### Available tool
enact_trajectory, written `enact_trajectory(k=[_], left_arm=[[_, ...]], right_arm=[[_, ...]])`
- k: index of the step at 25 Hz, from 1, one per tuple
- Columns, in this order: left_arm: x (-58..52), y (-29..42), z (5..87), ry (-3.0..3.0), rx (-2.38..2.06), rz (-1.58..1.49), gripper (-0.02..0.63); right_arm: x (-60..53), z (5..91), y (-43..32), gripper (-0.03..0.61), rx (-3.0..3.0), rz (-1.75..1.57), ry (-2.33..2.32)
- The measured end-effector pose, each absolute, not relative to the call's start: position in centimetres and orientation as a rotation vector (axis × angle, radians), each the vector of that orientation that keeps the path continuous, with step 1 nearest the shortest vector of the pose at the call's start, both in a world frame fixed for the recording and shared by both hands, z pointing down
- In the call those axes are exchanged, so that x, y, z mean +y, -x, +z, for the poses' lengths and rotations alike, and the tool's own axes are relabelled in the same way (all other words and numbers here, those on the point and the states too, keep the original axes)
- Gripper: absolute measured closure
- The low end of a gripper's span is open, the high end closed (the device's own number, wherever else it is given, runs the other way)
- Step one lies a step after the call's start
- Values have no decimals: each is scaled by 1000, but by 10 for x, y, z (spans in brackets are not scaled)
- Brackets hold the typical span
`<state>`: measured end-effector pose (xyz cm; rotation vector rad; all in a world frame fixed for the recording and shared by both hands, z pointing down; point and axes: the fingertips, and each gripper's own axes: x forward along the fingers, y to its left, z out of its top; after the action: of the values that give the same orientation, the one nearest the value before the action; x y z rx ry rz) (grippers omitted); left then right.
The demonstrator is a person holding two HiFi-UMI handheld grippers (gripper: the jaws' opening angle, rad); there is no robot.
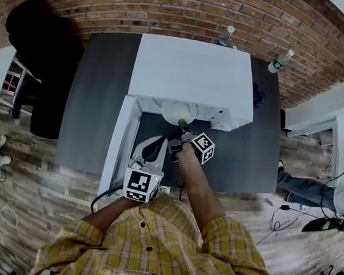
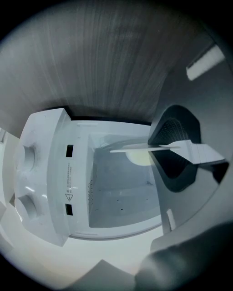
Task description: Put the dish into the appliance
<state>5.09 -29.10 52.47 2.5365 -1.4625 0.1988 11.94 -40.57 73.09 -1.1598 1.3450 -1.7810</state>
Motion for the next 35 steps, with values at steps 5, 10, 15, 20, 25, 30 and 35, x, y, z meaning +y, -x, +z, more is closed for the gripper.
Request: enact_trajectory(k=[5,10,15,20,25,30,35], left_arm=[[-296,-48,525,-2531,-1462,192,615],[-300,-47,525,-2529,-1466,188,615],[-303,-44,524,-2526,-1461,180,615],[-305,-47,529,-2529,-1412,177,614],[-304,-49,531,-2532,-1383,178,615],[-306,-45,532,-2521,-1380,181,615],[-306,-46,535,-2517,-1368,183,615]], right_arm=[[-410,737,-119,555,1330,-1789,1173],[-414,744,-119,561,1300,-1813,1189],[-422,745,-117,563,1289,-1836,1210],[-430,749,-112,565,1289,-1855,1223],[-432,756,-108,509,1255,-1898,1244],[-433,761,-101,445,1220,-1909,1243],[-437,766,-98,436,1198,-1922,1250]])
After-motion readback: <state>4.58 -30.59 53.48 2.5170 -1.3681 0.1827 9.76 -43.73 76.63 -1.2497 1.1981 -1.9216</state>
